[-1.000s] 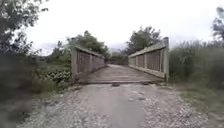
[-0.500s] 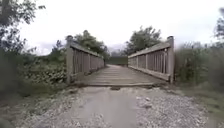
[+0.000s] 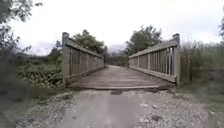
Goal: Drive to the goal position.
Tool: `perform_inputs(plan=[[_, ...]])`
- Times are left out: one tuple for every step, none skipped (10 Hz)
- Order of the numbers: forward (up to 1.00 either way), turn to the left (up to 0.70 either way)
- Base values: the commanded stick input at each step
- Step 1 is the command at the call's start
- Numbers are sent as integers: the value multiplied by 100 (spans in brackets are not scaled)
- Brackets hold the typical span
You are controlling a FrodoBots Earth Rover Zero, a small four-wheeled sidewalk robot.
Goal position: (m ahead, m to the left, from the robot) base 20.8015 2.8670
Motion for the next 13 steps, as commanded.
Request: perform_inputs(plan=[[50,0],[50,0],[50,0],[50,0],[50,0],[50,0],[50,0],[50,0],[50,0],[50,0],[50,-15],[50,-50],[50,-50]])
